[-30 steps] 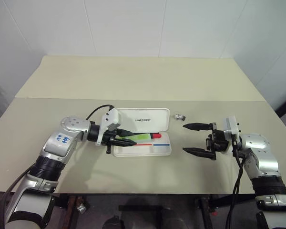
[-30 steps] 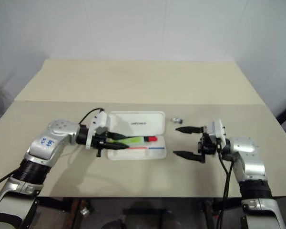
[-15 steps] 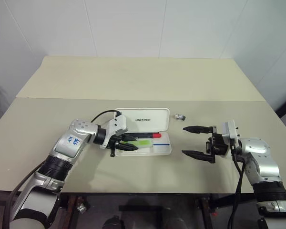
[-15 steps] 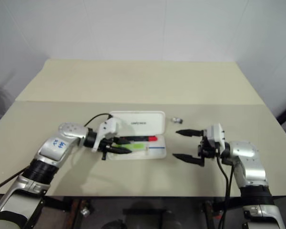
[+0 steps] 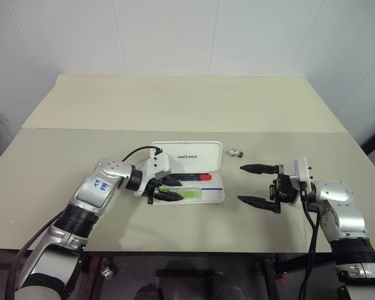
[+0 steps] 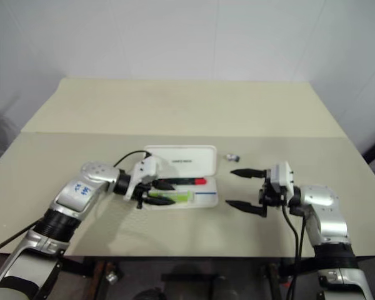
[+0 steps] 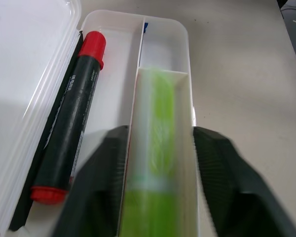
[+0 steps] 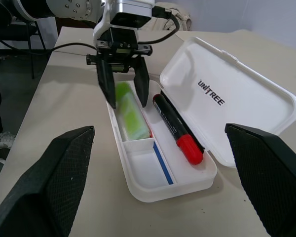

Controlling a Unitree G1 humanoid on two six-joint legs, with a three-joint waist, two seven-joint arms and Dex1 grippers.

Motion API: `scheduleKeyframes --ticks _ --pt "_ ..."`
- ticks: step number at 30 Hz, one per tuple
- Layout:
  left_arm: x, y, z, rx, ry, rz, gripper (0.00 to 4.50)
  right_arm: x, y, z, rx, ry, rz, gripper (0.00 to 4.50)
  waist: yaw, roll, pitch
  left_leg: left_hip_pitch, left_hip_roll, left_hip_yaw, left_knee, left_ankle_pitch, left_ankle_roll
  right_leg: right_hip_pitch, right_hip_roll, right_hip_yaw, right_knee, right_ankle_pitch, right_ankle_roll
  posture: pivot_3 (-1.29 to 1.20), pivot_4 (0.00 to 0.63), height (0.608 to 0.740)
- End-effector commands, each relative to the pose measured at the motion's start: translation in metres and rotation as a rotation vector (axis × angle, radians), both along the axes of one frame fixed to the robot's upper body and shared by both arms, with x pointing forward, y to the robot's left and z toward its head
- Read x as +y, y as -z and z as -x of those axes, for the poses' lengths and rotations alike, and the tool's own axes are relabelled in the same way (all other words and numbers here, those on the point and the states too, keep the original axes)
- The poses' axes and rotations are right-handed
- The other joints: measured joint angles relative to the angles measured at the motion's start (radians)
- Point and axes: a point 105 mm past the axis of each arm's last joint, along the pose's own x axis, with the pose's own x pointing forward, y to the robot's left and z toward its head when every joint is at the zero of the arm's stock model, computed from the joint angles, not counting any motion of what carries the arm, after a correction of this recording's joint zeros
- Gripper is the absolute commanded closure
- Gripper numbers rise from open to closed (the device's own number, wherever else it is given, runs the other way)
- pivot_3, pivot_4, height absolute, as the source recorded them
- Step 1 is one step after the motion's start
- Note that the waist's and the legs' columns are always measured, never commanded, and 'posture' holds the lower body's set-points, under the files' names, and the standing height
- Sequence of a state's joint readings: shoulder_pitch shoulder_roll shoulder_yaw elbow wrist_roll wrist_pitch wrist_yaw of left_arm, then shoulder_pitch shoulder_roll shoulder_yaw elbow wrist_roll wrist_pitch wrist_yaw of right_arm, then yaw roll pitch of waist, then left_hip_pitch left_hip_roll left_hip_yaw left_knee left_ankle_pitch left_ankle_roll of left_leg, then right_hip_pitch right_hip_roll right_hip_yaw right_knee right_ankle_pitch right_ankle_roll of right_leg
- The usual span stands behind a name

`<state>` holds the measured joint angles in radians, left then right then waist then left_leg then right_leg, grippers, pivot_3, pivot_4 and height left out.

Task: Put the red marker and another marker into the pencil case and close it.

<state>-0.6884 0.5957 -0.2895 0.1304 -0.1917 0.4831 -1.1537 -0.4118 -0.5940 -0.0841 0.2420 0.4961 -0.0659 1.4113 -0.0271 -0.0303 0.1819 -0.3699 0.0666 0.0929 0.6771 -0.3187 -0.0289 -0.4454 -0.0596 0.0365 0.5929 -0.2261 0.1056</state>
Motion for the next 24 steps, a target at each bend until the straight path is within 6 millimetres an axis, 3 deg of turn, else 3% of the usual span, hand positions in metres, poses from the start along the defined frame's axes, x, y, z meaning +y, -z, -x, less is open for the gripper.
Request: scheduleKeyframes --ticks 1,5,16,21,24 --pt "-0.004 -0.006 0.002 -0.024 0.018 0.006 1.14 0.0 -0.008 0.002 -0.05 0.003 -0.009 0.0 0.0 0.0 0.0 0.0 0.0 0.0 0.0 0.0 0.0 0.0 0.0 0.0 0.0 0.0 0.0 0.0 0.15 0.74" --pt "-0.004 -0.007 0.003 -0.021 0.02 0.009 0.01 0.001 -0.008 0.001 -0.053 0.008 -0.004 0.0 0.0 0.0 0.0 0.0 0.0 0.0 0.0 0.0 0.0 0.0 0.0 0.0 0.0 0.0 0.0 0.0 0.15 0.74" --pt "0.0 -0.018 -0.001 -0.102 -0.001 0.05 0.01 0.001 -0.009 -0.005 -0.074 0.038 -0.009 0.0 0.0 0.0 0.0 0.0 0.0 0.0 0.001 0.0 0.0 0.0 0.0 0.0 0.001 0.0 0.0 0.0 0.15 0.74" --pt "0.003 -0.055 0.019 -0.229 0.109 0.282 0.01 -0.004 -0.018 -0.027 -0.134 0.183 -0.05 0.0 -0.003 0.0 0.0 0.0 0.0 0.0 0.001 0.0 0.0 0.0 0.0 0.001 0.001 0.0 0.001 0.0 0.15 0.74" --pt "0.019 -0.06 0.03 -0.251 0.096 0.306 0.01 -0.011 -0.021 -0.048 -0.17 0.294 -0.007 0.0 -0.006 0.001 0.0 0.0 0.0 0.001 0.002 0.0 0.0 0.0 0.0 0.001 0.001 0.0 0.001 0.0 0.15 0.74"
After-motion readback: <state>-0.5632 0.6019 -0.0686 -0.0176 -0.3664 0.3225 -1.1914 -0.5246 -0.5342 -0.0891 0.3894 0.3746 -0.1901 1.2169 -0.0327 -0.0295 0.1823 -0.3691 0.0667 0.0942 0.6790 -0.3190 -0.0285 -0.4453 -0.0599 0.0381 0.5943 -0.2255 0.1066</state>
